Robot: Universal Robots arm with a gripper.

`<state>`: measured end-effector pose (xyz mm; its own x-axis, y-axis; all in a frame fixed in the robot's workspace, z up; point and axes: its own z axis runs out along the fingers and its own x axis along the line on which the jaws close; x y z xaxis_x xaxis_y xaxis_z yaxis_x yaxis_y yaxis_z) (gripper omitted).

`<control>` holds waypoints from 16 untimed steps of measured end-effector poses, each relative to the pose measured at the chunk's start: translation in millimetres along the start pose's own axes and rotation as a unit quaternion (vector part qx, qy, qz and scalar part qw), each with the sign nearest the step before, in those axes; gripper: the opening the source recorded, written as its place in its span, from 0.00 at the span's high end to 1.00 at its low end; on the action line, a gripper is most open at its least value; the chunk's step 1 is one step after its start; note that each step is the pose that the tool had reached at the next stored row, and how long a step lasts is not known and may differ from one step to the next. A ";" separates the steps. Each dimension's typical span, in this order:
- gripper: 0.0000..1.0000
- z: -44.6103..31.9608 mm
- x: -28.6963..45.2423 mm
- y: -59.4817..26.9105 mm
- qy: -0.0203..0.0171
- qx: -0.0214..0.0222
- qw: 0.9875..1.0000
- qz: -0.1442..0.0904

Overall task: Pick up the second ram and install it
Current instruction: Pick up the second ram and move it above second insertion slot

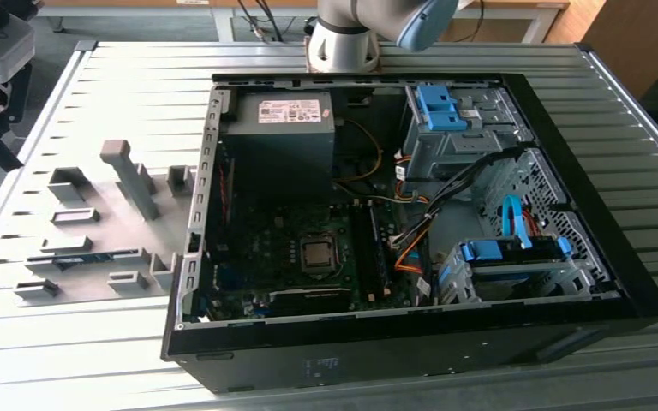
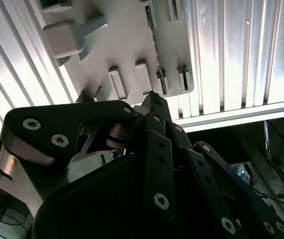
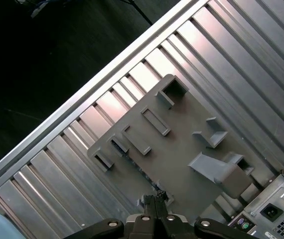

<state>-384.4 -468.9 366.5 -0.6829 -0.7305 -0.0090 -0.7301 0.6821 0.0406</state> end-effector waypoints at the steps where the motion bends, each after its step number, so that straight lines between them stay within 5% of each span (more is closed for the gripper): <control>1: 0.89 0.0 0.0 0.0 0.000 0.000 1.000 0.000; 12: 0.89 0.0 0.0 0.0 0.000 0.000 1.000 -0.003; 16: 0.89 0.5 0.0 -0.1 0.001 0.000 1.000 -0.027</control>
<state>-384.4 -468.9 366.0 -0.6422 -0.7665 -0.0087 -0.7661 0.6414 0.0402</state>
